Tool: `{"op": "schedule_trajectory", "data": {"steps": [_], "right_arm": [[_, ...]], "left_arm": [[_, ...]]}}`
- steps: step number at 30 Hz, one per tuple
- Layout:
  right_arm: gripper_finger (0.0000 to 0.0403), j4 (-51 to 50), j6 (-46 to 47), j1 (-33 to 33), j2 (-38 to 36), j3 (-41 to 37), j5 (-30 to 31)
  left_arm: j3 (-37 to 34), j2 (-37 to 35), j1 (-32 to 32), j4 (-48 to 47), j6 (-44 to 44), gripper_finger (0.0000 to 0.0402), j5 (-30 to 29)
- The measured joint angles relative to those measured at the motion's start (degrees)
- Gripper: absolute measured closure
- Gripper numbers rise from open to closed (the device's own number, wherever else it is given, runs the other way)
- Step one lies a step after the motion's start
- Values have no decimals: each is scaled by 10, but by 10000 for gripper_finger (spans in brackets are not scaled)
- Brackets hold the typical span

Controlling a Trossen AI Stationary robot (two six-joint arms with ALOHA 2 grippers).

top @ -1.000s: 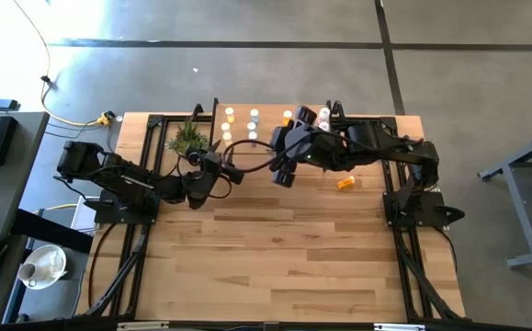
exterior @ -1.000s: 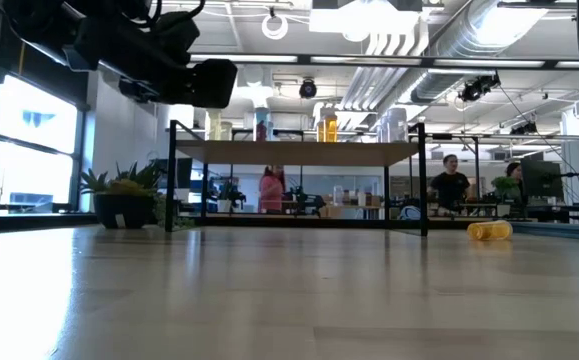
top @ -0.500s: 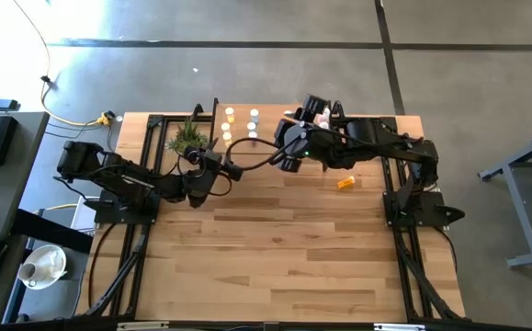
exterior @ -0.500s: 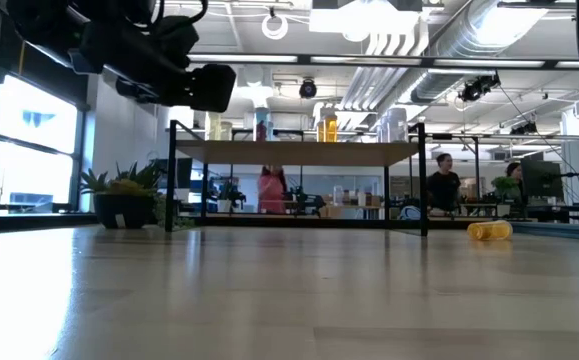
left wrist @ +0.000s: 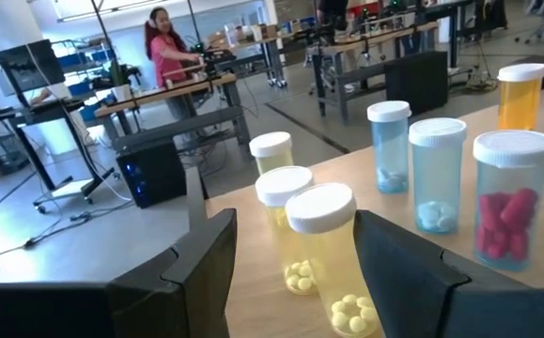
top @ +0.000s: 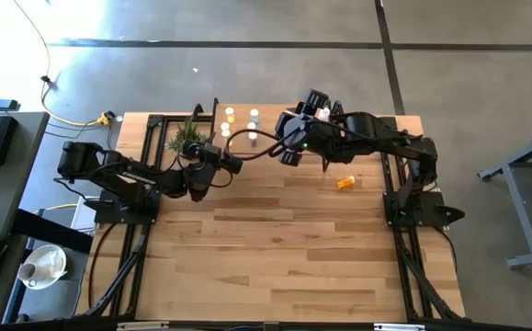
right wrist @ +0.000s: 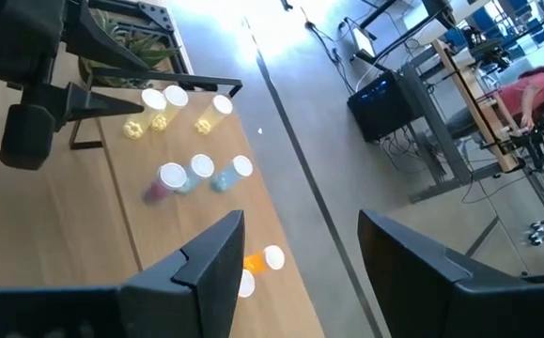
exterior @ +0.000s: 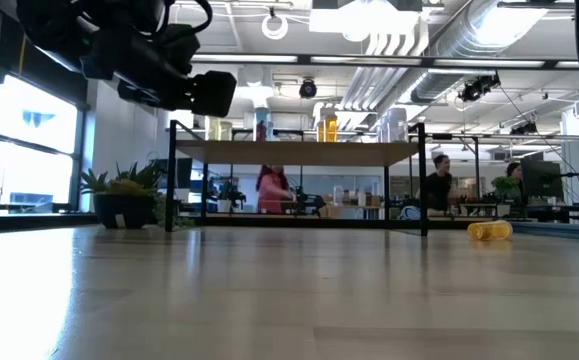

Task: Pick and place medicine bottles onto shelf by color
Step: Put the yellow pill bottle on the shelf aligned with the other yellow pill bottles, then put the orange pill bottle on the shelf aligned with the other orange pill bottle

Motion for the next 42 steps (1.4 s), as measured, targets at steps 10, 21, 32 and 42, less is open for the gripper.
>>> {"op": "schedule_trajectory", "data": {"steps": [10,21,32,42], "right_arm": [[202,0,-10,0,0,0,-2],[202,0,-10,0,0,0,-2],[202,0,-13,0,0,0,-1],[202,-24,-3,0,-13,0,0]], "left_arm": [[0,0,-10,0,-1,197,-1],[0,0,-14,-44,-39,197,-26],[0,0,-33,-47,-36,197,-37],[0,-59,-91,-48,54,197,-38]]}}
